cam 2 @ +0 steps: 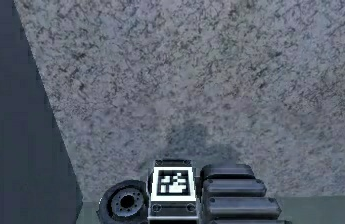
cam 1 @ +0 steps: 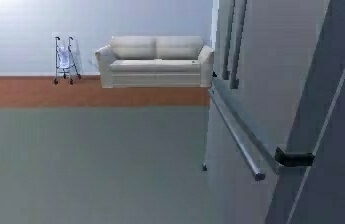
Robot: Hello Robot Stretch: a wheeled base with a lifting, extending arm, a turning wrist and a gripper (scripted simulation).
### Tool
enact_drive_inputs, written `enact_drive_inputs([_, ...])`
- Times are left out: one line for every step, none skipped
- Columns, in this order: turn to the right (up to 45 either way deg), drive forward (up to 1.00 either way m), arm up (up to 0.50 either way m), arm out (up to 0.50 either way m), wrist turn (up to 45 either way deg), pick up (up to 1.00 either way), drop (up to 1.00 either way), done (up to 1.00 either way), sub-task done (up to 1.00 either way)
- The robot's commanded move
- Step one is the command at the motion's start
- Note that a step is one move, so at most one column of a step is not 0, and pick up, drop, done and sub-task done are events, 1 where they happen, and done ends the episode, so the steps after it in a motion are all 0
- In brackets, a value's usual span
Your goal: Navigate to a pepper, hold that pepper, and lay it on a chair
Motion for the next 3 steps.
enact_drive_inputs([-39.0, 0.0, 0.0, 0.0, 0.0, 0.0, 0.0, 0.0, 0.0])
enact_drive_inputs([0.0, 1.0, 0.0, 0.0, 0.0, 0.0, 0.0, 0.0, 0.0])
enact_drive_inputs([-9.0, 0.0, 0.0, 0.0, 0.0, 0.0, 0.0, 0.0, 0.0])
